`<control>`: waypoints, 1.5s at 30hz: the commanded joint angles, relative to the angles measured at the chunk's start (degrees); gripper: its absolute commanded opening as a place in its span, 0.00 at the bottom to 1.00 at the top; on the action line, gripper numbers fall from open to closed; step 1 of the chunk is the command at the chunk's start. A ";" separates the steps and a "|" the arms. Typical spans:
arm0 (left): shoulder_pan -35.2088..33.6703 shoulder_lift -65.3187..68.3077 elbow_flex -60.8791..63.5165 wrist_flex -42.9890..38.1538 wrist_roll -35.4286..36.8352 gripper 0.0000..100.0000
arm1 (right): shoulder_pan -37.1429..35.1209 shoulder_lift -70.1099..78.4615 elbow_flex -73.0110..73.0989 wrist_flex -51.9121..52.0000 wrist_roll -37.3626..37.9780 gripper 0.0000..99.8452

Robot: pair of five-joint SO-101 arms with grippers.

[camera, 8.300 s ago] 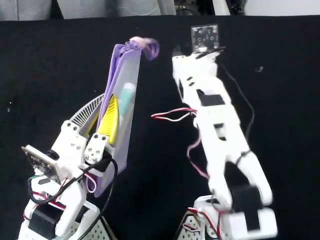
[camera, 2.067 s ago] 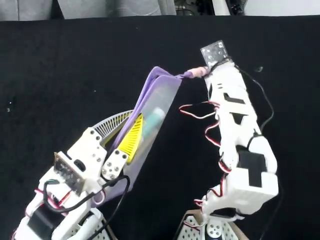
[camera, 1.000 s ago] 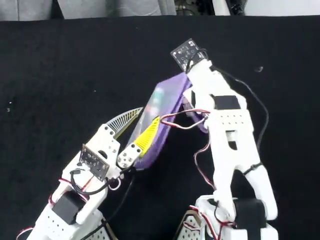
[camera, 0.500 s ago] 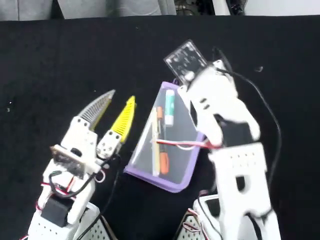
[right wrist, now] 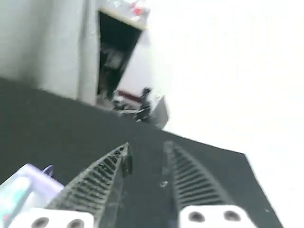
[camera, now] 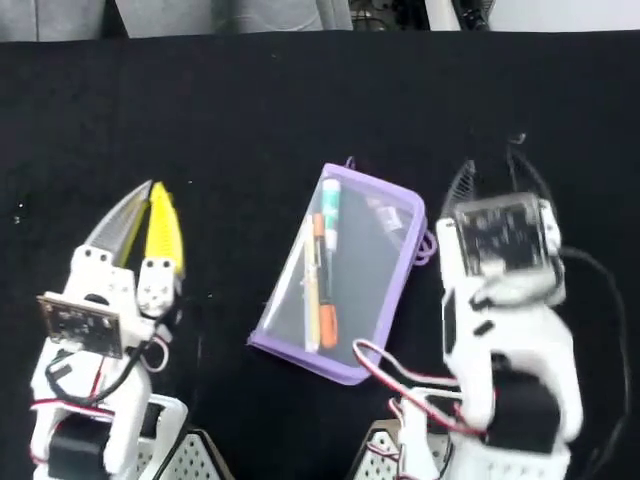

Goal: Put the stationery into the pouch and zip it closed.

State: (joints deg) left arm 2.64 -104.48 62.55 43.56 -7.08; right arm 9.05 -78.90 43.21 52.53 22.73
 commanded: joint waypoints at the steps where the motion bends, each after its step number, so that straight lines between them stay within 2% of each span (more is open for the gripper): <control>1: -6.46 -0.09 -6.02 6.42 -0.26 0.03 | 3.16 -6.64 2.24 0.18 -1.05 0.01; 8: -16.48 -0.18 -6.90 18.02 -0.26 0.03 | 2.90 -21.41 12.53 0.18 -1.14 0.01; 12: -17.10 -0.18 -6.11 24.62 -0.18 0.03 | 2.90 -29.93 19.82 0.18 -1.14 0.01; 17: -17.19 -0.18 -2.51 29.45 -0.18 0.03 | 3.34 -29.32 22.73 2.73 -1.14 0.01; 21: -18.77 -0.18 4.44 29.36 -0.26 0.03 | 4.40 -29.67 24.04 7.30 -1.14 0.01; 27: -26.77 -0.18 13.14 27.60 -0.18 0.03 | 12.57 -29.58 32.31 8.97 -1.14 0.01; 35: -25.80 -0.09 28.26 27.87 -0.18 0.03 | 20.13 -29.58 46.55 9.32 -1.32 0.01; 37: -25.89 -0.09 30.90 27.87 -0.18 0.03 | 23.12 -29.67 48.84 9.32 -4.40 0.01; 42: -25.98 -0.09 32.75 27.87 -0.18 0.03 | 29.89 -29.93 53.23 9.41 -17.67 0.02; 45: -25.98 -0.09 34.86 27.43 -0.62 0.03 | 31.82 -30.11 53.23 12.57 -19.60 0.02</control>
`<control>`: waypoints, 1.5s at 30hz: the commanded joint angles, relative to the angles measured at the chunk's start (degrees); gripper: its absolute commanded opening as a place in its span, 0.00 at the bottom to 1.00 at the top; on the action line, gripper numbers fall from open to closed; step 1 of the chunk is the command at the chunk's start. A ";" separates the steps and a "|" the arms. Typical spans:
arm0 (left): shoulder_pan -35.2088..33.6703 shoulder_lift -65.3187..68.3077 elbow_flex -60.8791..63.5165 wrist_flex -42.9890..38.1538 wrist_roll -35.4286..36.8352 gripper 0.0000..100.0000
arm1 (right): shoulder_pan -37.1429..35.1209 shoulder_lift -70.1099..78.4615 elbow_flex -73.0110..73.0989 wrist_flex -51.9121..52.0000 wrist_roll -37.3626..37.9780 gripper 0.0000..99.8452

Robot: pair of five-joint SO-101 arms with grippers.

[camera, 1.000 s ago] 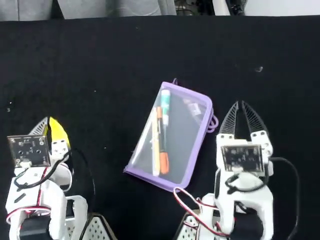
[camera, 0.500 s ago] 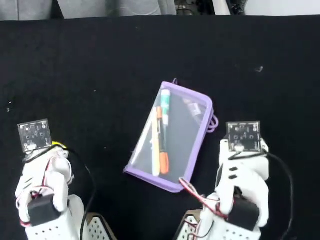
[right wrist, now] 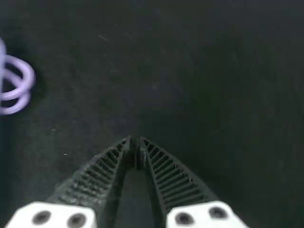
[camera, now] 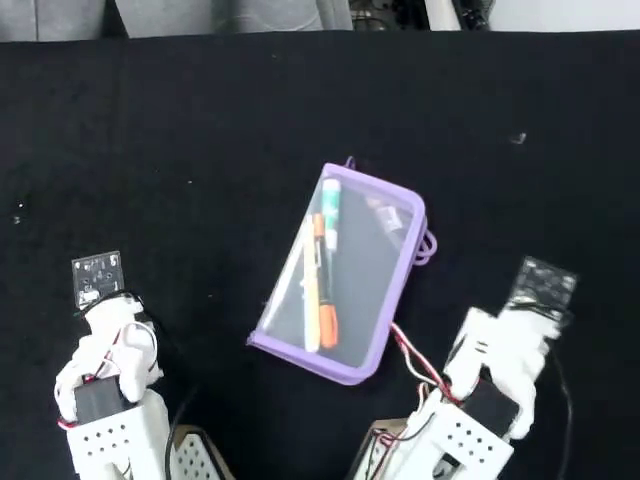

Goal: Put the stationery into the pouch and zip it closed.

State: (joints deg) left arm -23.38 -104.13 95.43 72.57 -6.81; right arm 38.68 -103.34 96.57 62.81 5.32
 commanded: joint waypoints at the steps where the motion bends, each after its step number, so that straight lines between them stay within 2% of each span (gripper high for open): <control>1: 0.13 -0.44 1.98 -1.32 -0.88 0.03 | 1.76 -5.67 -0.13 3.52 -2.20 0.02; 9: -0.22 -0.18 1.98 -1.14 -0.62 0.03 | 0.79 -5.67 -0.13 12.48 -2.20 0.02; 45: -0.22 -0.18 1.98 -1.14 -0.62 0.03 | 0.88 -5.67 -0.13 12.31 -2.20 0.02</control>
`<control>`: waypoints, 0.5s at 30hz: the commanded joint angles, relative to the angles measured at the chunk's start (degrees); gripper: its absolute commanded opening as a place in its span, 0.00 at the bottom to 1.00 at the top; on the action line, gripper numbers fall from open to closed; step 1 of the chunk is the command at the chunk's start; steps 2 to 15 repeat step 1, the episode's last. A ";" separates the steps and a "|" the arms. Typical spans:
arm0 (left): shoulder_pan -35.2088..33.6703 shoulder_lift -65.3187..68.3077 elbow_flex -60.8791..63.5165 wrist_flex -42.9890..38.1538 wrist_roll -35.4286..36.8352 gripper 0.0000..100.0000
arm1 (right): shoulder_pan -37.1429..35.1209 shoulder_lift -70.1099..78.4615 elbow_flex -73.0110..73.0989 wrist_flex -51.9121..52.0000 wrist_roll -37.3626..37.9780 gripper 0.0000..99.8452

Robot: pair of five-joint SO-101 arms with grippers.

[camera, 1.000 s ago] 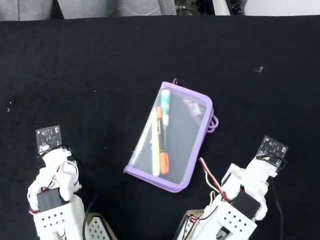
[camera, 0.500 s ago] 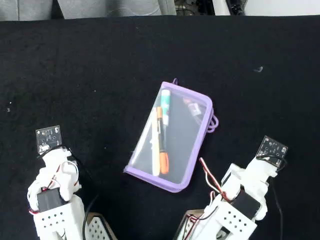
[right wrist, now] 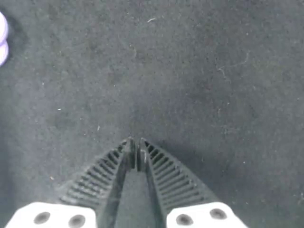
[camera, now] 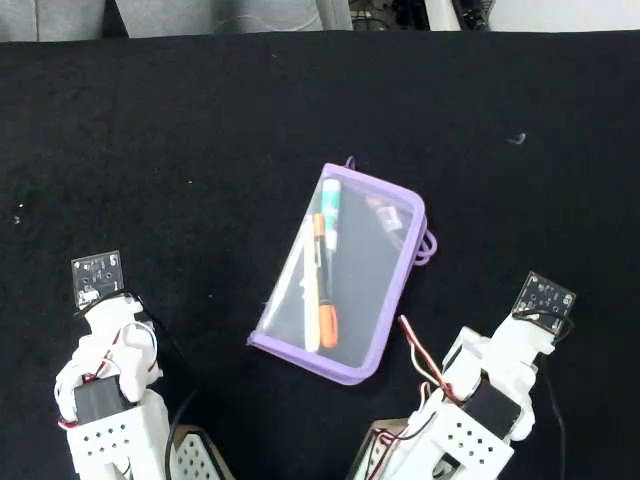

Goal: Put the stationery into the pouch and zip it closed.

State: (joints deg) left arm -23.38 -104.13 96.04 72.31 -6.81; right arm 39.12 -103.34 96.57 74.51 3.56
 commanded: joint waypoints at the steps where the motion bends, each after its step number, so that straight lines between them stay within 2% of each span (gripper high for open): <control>1: -0.22 -0.18 1.36 -0.88 -0.62 0.03 | 0.44 -5.67 -0.13 0.62 -0.44 0.02; 15: -0.22 -0.18 1.36 -0.88 -0.62 0.03 | 0.44 -5.67 -0.13 0.62 -0.44 0.02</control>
